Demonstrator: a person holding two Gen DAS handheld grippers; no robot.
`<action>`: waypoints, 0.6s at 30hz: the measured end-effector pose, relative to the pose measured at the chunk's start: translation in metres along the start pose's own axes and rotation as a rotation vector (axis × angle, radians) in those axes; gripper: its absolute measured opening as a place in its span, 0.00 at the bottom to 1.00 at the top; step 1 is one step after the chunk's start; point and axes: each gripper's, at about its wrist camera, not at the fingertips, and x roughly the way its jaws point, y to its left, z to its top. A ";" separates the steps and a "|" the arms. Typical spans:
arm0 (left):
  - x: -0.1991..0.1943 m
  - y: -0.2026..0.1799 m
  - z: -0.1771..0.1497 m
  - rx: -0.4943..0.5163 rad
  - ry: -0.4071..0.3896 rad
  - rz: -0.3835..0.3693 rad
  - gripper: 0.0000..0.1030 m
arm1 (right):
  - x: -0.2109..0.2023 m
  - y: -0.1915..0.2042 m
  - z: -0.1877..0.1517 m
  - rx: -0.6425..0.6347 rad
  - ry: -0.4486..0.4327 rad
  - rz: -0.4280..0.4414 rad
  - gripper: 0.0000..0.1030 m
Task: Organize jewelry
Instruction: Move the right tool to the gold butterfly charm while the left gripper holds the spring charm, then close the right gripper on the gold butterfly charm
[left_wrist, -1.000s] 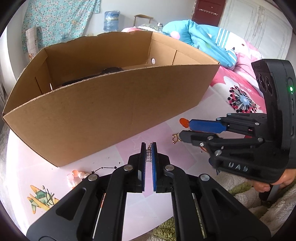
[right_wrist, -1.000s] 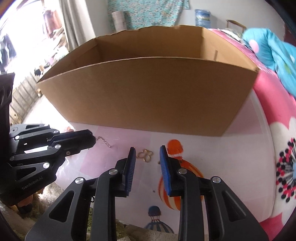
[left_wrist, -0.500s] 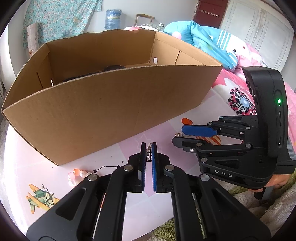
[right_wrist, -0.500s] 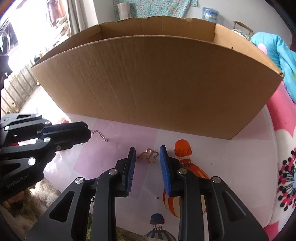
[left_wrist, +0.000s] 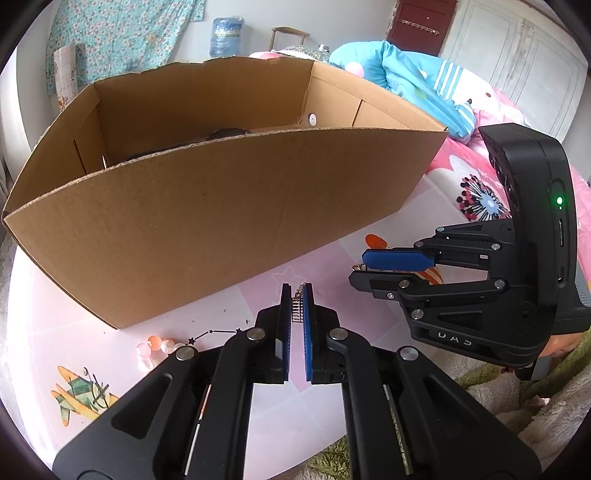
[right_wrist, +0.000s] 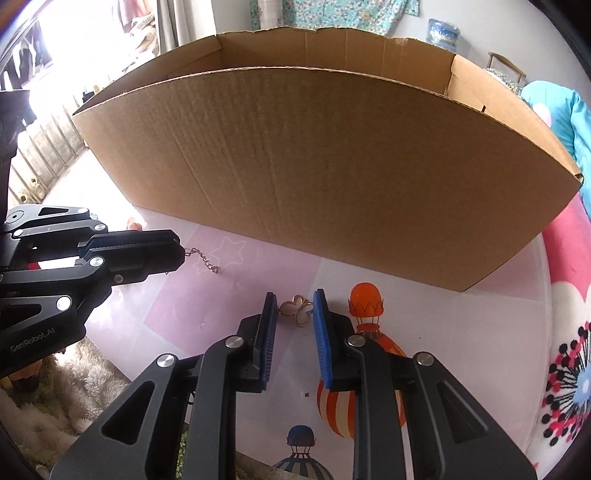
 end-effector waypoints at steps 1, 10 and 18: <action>0.000 0.000 0.000 -0.001 0.000 -0.001 0.05 | 0.000 -0.001 0.000 0.002 0.000 0.003 0.19; 0.000 -0.001 0.000 0.002 -0.006 0.003 0.05 | -0.005 -0.013 -0.001 0.028 -0.006 0.025 0.14; -0.002 -0.004 -0.001 0.006 -0.011 0.005 0.05 | -0.010 -0.010 -0.002 0.026 -0.010 0.019 0.13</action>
